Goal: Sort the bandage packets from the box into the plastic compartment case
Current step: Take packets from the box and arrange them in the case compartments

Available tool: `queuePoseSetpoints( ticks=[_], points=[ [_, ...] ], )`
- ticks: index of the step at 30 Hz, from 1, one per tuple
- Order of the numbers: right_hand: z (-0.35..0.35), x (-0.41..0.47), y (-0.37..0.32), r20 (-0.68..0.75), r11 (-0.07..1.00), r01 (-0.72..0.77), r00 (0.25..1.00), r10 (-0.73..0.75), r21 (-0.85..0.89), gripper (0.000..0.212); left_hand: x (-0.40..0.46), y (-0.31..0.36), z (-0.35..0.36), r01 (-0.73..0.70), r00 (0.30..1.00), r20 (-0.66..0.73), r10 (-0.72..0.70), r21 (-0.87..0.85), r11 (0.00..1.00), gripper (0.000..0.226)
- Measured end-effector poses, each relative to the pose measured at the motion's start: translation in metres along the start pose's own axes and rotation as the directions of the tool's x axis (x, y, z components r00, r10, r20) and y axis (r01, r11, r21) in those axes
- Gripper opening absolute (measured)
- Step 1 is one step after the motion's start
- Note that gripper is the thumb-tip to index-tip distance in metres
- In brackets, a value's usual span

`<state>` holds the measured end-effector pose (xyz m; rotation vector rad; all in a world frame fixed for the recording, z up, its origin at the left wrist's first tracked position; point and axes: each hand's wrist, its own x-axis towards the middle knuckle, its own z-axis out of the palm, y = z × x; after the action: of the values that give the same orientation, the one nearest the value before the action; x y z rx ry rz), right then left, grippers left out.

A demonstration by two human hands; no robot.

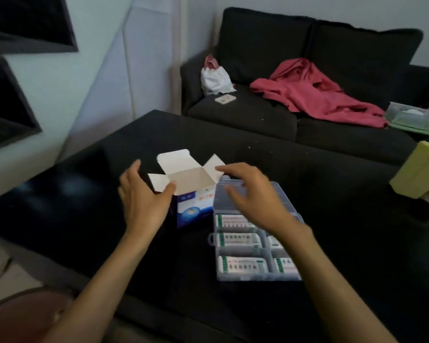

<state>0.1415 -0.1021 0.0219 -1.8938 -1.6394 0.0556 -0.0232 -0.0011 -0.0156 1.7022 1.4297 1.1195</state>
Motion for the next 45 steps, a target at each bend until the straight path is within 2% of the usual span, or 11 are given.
queuePoseSetpoints(
  ticks=[2,4,5,8,13,15,17,21,26,32,45],
  points=[
    [0.023,0.003,-0.004,0.095,0.981,0.075,0.994,-0.059,-0.176,0.050,0.005,-0.004,-0.007,0.278,0.950,0.209,-0.230,-0.241,0.930,0.055],
    [0.038,-0.002,-0.002,0.092,0.965,0.090,0.993,-0.070,-0.245,0.046,0.005,-0.003,-0.013,0.459,0.846,0.448,-0.290,-0.332,0.824,0.023],
    [0.042,-0.007,-0.001,0.025,0.965,0.095,0.995,-0.092,-0.244,0.040,0.006,-0.002,-0.015,0.479,0.821,0.506,-0.266,-0.356,0.802,0.021],
    [0.046,-0.020,0.002,-0.089,0.944,0.172,0.975,-0.204,-0.281,0.025,0.004,0.001,-0.018,0.387,0.864,0.479,-0.156,-0.431,0.815,0.027],
    [0.056,-0.029,0.001,0.031,0.908,0.260,0.964,-0.264,-0.327,0.031,-0.003,0.002,-0.011,0.034,0.986,0.162,0.027,-0.363,0.931,0.024],
    [0.057,-0.026,-0.003,0.003,0.912,0.282,0.956,-0.294,-0.297,0.029,-0.004,0.003,-0.012,-0.132,0.991,-0.014,0.136,-0.349,0.928,0.022],
    [0.058,-0.021,-0.009,-0.037,0.916,0.291,0.949,-0.312,-0.276,0.025,-0.001,-0.001,-0.013,-0.195,0.980,-0.083,0.178,-0.305,0.932,0.022],
    [0.060,-0.018,-0.019,0.063,0.923,0.264,0.964,-0.257,-0.279,0.025,0.011,-0.019,-0.014,-0.117,0.991,0.039,0.129,-0.219,0.969,0.023],
    [0.055,-0.016,-0.039,0.245,0.975,0.190,0.957,-0.157,-0.118,0.036,0.010,-0.020,-0.021,-0.193,0.964,0.158,0.216,-0.145,0.970,0.015],
    [0.069,0.006,-0.045,0.496,0.997,0.059,0.868,-0.030,-0.044,0.038,0.013,-0.024,-0.029,-0.196,0.935,0.269,0.230,-0.146,0.970,0.008],
    [0.119,0.042,-0.029,0.602,0.964,-0.061,0.770,0.210,-0.258,0.062,0.018,-0.025,-0.037,-0.247,0.921,0.279,0.270,-0.117,0.962,0.015]
  ],
)
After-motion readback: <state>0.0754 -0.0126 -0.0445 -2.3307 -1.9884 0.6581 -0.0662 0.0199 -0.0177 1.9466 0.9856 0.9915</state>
